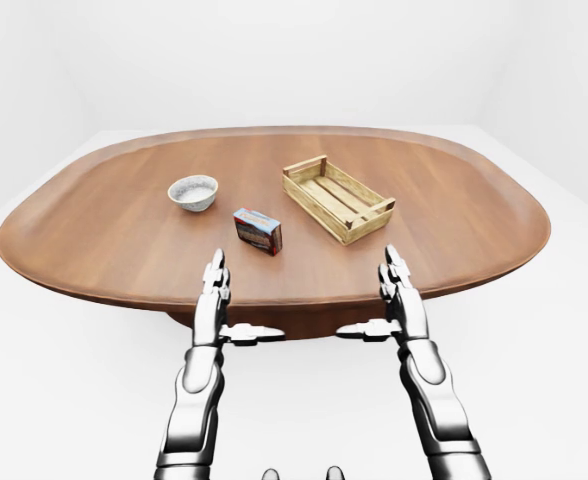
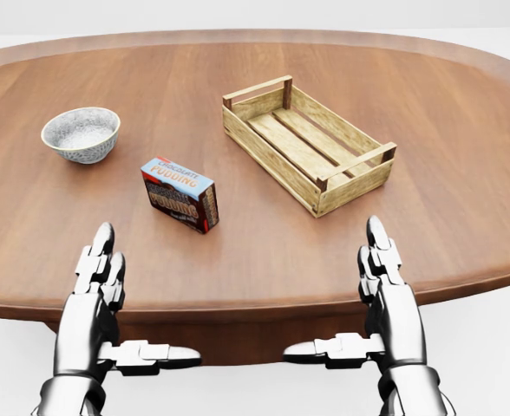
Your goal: Pick up the chocolate pudding and put it in the tray.
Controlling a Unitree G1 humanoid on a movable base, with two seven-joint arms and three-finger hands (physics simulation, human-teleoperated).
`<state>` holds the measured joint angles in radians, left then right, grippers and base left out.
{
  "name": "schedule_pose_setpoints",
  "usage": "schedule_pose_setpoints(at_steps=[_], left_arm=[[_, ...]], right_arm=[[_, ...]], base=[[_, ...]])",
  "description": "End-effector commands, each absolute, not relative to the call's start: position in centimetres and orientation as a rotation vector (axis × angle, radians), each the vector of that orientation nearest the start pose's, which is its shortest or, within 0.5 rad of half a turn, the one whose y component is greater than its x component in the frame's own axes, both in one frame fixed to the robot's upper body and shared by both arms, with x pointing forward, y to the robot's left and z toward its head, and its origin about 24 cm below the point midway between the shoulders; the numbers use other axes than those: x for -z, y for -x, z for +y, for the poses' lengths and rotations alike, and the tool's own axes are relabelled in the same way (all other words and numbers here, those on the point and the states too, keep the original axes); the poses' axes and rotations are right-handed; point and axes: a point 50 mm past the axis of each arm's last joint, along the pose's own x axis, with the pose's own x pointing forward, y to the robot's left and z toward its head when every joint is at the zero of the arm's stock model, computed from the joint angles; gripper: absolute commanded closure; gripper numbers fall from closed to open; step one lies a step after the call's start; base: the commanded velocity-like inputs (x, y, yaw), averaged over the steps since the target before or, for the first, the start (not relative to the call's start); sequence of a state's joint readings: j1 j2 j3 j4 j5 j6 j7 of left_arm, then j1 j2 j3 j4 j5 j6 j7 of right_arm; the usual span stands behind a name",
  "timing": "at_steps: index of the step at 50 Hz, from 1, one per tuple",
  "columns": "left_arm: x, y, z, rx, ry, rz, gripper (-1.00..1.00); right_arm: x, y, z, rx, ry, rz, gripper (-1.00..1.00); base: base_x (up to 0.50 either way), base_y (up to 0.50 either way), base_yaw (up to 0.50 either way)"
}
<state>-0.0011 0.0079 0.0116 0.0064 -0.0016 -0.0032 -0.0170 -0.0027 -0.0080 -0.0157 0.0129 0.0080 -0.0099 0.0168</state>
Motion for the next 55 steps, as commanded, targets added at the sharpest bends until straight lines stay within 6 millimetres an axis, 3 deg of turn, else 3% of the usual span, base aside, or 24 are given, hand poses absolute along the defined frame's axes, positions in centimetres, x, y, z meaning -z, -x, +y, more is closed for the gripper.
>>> schedule_pose_setpoints(at_steps=[1, 27, 55], left_arm=[[-3.9, -25.46, 15.76, 0.016, -0.016, 0.005, -1.0], [-3.59, -25.47, 15.67, 0.026, -0.019, 0.027, -1.0], [-3.58, -25.43, 15.59, 0.031, -0.023, 0.022, -1.0]], right_arm=[[-3.59, -25.48, -15.95, -0.011, 0.004, 0.003, -1.0], [-3.56, -25.32, -15.91, -0.005, 0.043, 0.0, -1.0], [-3.51, -25.32, -15.89, -0.009, 0.036, 0.003, -1.0]], base=[[0.0, 0.0, 0.0], [0.0, 0.0, 0.0], [0.0, 0.19, 0.0]])
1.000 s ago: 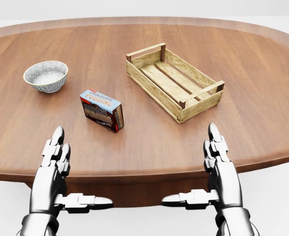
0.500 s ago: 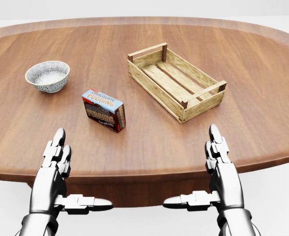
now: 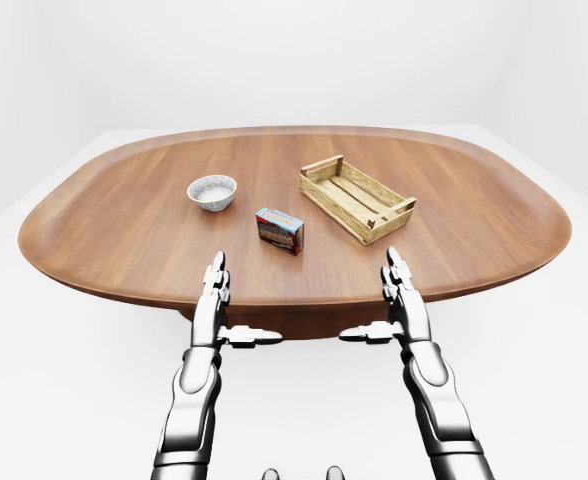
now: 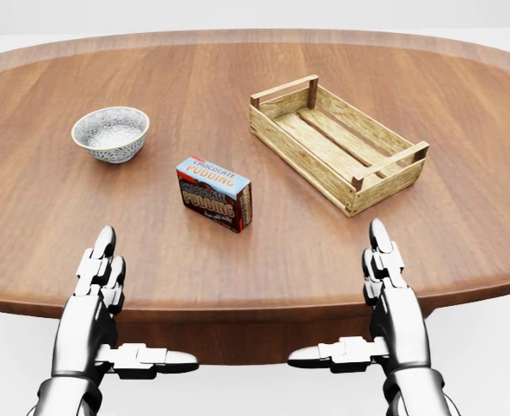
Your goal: Pick up the chocolate pudding and put it in the tray.
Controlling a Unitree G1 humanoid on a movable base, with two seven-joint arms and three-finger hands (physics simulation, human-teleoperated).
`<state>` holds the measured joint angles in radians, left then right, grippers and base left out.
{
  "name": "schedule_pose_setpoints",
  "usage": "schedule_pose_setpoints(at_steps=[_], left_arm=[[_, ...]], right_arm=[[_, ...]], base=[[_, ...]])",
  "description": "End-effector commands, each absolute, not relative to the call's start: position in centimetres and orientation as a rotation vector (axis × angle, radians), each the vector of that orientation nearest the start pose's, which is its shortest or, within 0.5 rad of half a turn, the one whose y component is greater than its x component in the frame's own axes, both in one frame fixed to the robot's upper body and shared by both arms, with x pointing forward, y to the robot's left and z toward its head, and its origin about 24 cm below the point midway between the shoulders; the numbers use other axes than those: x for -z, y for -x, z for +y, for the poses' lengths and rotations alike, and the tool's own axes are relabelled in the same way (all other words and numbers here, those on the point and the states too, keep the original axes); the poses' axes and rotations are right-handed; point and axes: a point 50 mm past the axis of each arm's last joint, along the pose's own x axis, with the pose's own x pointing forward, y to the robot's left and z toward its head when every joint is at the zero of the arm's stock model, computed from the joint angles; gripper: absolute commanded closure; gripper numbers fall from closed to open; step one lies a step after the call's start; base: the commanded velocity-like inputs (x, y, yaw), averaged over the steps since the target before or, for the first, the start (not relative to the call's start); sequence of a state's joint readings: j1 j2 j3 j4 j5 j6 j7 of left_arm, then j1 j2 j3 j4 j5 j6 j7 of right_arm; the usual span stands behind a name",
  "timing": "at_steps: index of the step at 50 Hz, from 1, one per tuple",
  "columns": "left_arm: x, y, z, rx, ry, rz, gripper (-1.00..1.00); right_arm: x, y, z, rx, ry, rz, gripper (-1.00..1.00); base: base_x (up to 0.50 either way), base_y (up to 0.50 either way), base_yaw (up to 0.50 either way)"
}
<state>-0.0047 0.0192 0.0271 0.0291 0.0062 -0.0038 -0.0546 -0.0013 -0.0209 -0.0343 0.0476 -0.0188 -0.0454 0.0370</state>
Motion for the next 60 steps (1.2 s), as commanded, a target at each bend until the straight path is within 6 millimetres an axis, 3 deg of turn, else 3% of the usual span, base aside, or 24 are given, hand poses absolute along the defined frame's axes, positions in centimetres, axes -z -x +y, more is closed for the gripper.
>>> schedule_pose_setpoints(at_steps=[1, 15, 26, 36, 47, 60], left_arm=[[-3.6, -25.4, 15.6, 0.031, -0.022, 0.023, -1.0], [-3.5, -25.4, 15.6, 0.033, -0.02, 0.032, -1.0], [-3.4, -25.4, 15.6, 0.035, -0.018, 0.038, -1.0], [-3.4, -25.4, 15.6, 0.036, -0.017, 0.04, -1.0], [-3.4, -25.4, 15.6, 0.037, -0.018, 0.041, -1.0], [-3.3, -25.4, 15.5, 0.039, -0.022, 0.042, -1.0]], right_arm=[[-3.5, -25.3, -15.9, -0.01, 0.035, 0.003, -1.0], [-3.8, -25.1, -15.7, -0.014, 0.038, -0.013, -1.0], [-9.2, -23.1, -15.7, 0.038, 0.137, -0.271, -1.0], [-12.5, -21.0, -15.4, 0.056, 0.198, -0.413, -1.0], [-13.4, -20.4, -15.1, 0.042, 0.203, -0.451, -1.0], [-12.9, -20.5, -15.0, 0.03, 0.208, -0.431, -1.0]], base=[[0.0, 0.0, 0.0], [0.0, 0.0, 0.0], [0.0, 0.0, 0.0], [0.0, 0.0, 0.0], [0.0, 0.0, 0.0], [0.21, 0.0, 0.0]])
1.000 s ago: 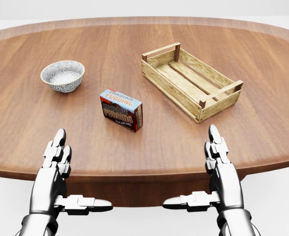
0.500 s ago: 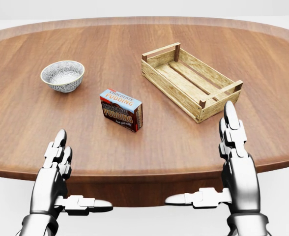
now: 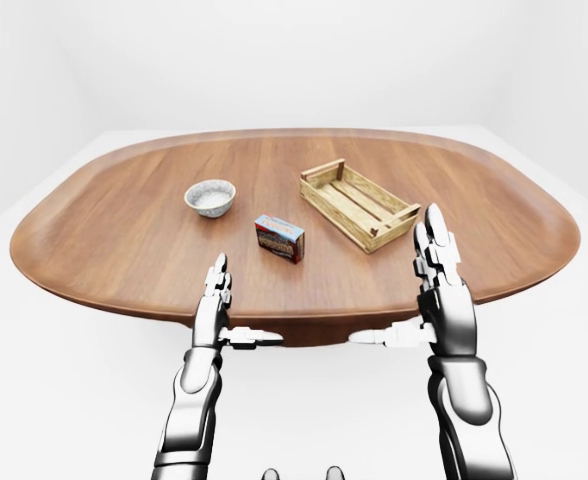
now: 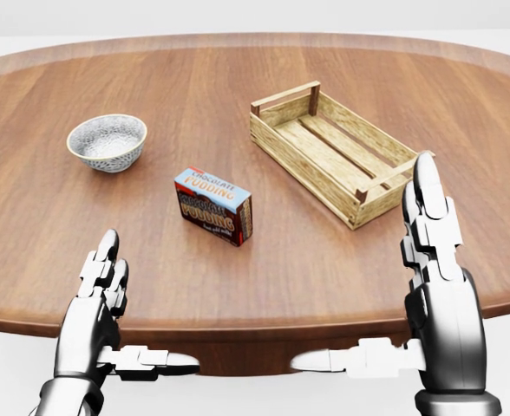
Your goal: Pick up the chocolate pudding and put it in the tray.
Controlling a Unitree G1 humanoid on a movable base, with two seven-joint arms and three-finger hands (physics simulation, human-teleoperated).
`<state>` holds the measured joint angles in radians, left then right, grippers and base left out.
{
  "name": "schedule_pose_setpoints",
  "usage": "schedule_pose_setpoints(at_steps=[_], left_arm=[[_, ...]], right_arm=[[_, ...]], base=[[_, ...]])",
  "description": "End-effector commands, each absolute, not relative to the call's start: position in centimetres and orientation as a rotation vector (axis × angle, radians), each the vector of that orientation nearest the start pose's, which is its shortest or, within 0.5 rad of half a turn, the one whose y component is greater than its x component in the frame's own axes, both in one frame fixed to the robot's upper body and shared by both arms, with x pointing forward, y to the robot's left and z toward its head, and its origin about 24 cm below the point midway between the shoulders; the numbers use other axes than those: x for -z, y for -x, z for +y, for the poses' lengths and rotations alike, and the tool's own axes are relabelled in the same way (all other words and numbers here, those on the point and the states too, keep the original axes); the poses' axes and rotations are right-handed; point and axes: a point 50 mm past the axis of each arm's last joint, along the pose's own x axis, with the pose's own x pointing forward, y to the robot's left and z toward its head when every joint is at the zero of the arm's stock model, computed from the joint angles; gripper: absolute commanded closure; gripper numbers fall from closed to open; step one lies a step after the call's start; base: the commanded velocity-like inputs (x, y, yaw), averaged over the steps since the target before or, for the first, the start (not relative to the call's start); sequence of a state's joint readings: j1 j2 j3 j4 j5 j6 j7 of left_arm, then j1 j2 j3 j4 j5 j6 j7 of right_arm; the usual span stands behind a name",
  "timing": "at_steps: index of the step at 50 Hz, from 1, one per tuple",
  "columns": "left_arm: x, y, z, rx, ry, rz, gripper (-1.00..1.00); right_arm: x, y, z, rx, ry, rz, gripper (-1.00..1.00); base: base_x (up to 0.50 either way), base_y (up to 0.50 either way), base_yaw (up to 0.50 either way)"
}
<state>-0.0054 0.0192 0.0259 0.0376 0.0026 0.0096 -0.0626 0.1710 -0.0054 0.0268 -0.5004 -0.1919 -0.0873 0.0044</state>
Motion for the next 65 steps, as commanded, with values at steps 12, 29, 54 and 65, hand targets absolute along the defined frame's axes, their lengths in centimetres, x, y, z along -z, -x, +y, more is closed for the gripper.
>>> schedule_pose_setpoints(at_steps=[12, 29, 54, 65], left_arm=[[-3.3, -25.4, 15.5, 0.041, -0.023, 0.042, -1.0], [-3.2, -25.5, 15.5, 0.044, -0.023, 0.043, -1.0], [-3.2, -25.5, 15.5, 0.045, -0.023, 0.044, -1.0], [-3.1, -25.5, 15.4, 0.046, -0.023, 0.045, -1.0]], right_arm=[[-12.8, -20.5, -14.9, 0.027, 0.208, -0.426, -1.0], [-12.7, -20.6, -14.9, 0.023, 0.209, -0.421, -1.0], [-12.6, -20.7, -14.9, 0.018, 0.2, -0.414, -1.0], [-12.4, -20.8, -14.9, 0.016, 0.198, -0.405, -1.0]], base=[[0.24, 0.0, 0.0], [0.24, 0.0, 0.0], [0.21, 0.0, 0.0], [0.2, 0.0, 0.0]])
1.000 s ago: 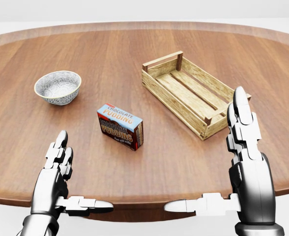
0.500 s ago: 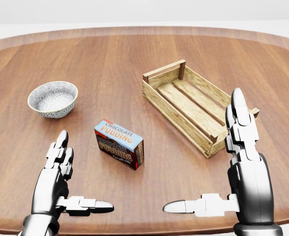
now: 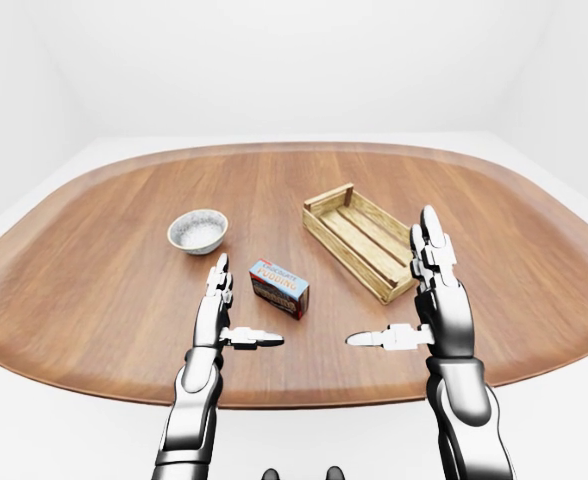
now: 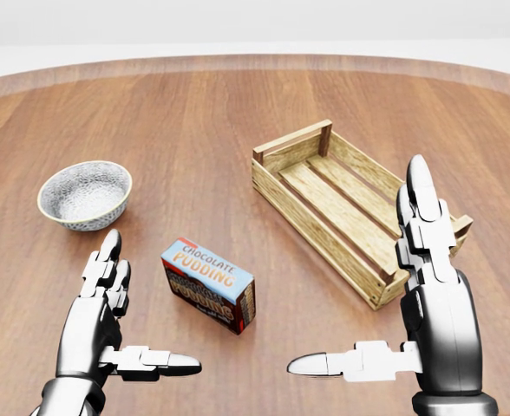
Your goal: Pick up the chocolate pudding and put it in the tray.
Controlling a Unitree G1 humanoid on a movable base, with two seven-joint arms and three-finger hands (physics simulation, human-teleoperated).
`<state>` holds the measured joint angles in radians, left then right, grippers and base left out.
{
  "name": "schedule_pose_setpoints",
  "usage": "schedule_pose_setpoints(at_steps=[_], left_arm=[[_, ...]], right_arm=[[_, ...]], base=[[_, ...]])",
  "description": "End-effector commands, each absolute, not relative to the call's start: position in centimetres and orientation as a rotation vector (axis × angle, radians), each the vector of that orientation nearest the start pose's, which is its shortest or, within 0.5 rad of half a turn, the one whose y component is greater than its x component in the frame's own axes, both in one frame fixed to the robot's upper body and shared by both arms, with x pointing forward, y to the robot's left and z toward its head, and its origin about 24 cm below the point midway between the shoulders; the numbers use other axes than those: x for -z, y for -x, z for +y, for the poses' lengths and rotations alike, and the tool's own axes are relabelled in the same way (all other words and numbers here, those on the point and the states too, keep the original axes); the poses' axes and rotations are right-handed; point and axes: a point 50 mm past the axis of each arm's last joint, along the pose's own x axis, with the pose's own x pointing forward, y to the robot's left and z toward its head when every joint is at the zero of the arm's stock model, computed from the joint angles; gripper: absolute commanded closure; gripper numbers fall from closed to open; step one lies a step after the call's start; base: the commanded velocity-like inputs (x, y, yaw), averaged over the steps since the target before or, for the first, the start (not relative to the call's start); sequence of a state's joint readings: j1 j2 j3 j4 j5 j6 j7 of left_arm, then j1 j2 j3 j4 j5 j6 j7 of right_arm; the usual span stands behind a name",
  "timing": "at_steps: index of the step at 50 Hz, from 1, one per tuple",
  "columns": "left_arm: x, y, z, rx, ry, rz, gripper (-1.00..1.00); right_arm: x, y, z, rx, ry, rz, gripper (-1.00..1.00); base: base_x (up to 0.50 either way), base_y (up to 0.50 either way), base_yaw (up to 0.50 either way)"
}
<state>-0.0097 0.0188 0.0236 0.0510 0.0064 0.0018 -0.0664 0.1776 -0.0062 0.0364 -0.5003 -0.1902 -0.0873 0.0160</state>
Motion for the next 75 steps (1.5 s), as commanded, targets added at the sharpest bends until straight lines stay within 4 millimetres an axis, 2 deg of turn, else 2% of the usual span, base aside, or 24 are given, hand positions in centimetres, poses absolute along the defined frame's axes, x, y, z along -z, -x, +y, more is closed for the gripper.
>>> schedule_pose_setpoints(at_steps=[1, 16, 18, 20, 24, 25, 27, 38, 39, 41, 54, 74, 75], left_arm=[[-3.08, -25.51, 15.42, 0.046, -0.024, 0.044, -1.0], [-3.17, -25.42, 15.44, 0.046, -0.023, 0.045, -1.0], [-3.21, -25.4, 15.43, 0.047, -0.023, 0.045, -1.0], [-3.21, -25.4, 15.43, 0.046, -0.023, 0.045, -1.0], [-3.19, -25.41, 15.43, 0.047, -0.023, 0.045, -1.0], [-3.16, -25.43, 15.43, 0.047, -0.023, 0.044, -1.0], [-3.24, -25.4, 15.41, 0.048, -0.025, 0.04, -1.0], [-3.35, -25.38, 15.37, 0.051, -0.025, 0.033, -1.0], [-3.36, -25.39, 15.37, 0.051, -0.025, 0.033, -1.0], [-3.36, -25.38, 15.36, 0.051, -0.026, 0.032, -1.0], [-3.44, -25.37, 15.36, 0.05, -0.028, 0.027, -1.0], [-3.28, -25.39, 15.32, 0.052, -0.028, 0.033, -1.0], [-3.31, -25.38, 15.32, 0.051, -0.028, 0.032, -1.0]], right_arm=[[-12.36, -20.79, -14.93, 0.016, 0.198, -0.405, -1.0], [-12.51, -20.66, -14.88, 0.014, 0.199, -0.412, -1.0], [-11.69, -20.8, -14.95, 0.018, 0.198, -0.375, -1.0], [-12.43, -20.68, -14.89, 0.015, 0.199, -0.408, -1.0], [-12.41, -20.72, -14.89, 0.015, 0.198, -0.407, -1.0], [-11.69, -20.81, -14.95, 0.019, 0.199, -0.375, -1.0], [-12.25, -20.78, -14.91, 0.015, 0.198, -0.4, -1.0], [-12.36, -20.73, -14.89, 0.014, 0.198, -0.405, -1.0], [-11.58, -20.85, -14.95, 0.018, 0.199, -0.37, -1.0], [-12.24, -20.76, -14.89, 0.014, 0.198, -0.4, -1.0], [-12.38, -20.73, -14.91, 0.014, 0.198, -0.406, -1.0], [-12.13, -20.75, -14.78, -0.002, 0.19, -0.394, -1.0], [-11.63, -20.82, -14.81, 0.0, 0.19, -0.372, -1.0]], base=[[0.18, 0.0, 0.0], [0.18, 0.0, 0.0], [0.18, 0.0, 0.0], [0.18, 0.0, 0.0], [0.18, 0.0, 0.0], [0.18, 0.0, 0.0], [0.18, 0.0, 0.0], [0.18, 0.0, 0.0], [0.18, 0.0, 0.0], [0.18, 0.0, 0.0], [0.18, 0.0, 0.0], [0.07, 0.0, 0.0], [0.0, 0.0, 0.0]])
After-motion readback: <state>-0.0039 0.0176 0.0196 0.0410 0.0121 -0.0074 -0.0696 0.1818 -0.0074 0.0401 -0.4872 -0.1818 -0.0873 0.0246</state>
